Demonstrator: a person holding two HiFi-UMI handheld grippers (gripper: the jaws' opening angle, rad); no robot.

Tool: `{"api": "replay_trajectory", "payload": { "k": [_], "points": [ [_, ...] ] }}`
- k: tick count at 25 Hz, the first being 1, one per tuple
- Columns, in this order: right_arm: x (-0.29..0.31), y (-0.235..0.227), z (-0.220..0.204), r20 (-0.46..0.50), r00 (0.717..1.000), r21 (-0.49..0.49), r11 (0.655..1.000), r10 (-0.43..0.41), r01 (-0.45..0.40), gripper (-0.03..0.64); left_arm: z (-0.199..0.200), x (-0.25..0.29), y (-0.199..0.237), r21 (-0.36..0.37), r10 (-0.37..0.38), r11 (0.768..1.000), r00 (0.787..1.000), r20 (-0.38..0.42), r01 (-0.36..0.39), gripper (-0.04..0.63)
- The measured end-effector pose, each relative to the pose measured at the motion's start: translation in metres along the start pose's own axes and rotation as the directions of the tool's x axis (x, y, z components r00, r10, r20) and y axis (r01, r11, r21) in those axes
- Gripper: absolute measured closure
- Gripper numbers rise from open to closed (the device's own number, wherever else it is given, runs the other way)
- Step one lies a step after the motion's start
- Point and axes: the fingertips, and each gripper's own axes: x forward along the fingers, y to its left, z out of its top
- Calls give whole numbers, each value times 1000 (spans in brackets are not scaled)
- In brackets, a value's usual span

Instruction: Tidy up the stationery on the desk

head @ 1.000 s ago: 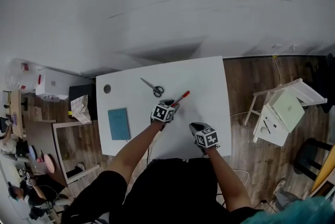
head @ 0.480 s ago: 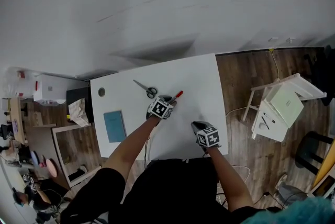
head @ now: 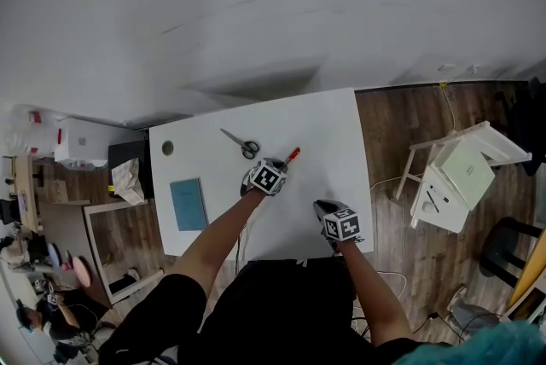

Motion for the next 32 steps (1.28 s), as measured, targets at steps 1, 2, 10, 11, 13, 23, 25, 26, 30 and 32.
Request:
{"api": "replay_trajectory", "payload": {
  "k": [1,2,10,11,13,23,25,26,30,32],
  "points": [
    [0,-1,-2,3,1000,14,1000,-4,4,568,-2,-1,-1,-19,0,1000,1000,-11,0,546],
    [0,-1,-3,6,1000,26,1000,-9,9,568,-4,-2,-4,-38,-7,999,1000,-16,7,546],
    [-4,10,-4,31,998,30,998,-56,55,566,-24,-29,-6,-145,23,989,998,67,-13,546],
    [-3,14,-4,36,998,29,998,-55,54,566,-29,-34,-4,-161,31,987,997,76,-18,546],
    [2,25,-1,41,998,17,999,-48,48,566,-44,-48,4,-209,55,977,994,95,-34,546],
    [48,114,4,17,998,-44,998,56,-55,568,-168,-108,38,-432,180,893,980,90,-124,546],
    [53,131,1,10,998,-61,996,63,-63,568,-188,-118,45,-482,207,866,973,101,-134,546],
    [56,139,-1,10,998,-66,996,65,-64,568,-197,-123,50,-512,221,848,969,108,-137,546],
    [65,170,-9,17,998,-60,996,68,-67,566,-235,-142,67,-600,266,785,958,106,-152,546],
    [70,183,-11,29,996,-22,997,78,-78,568,-251,-147,73,-603,270,782,958,96,-160,546]
  ]
}}
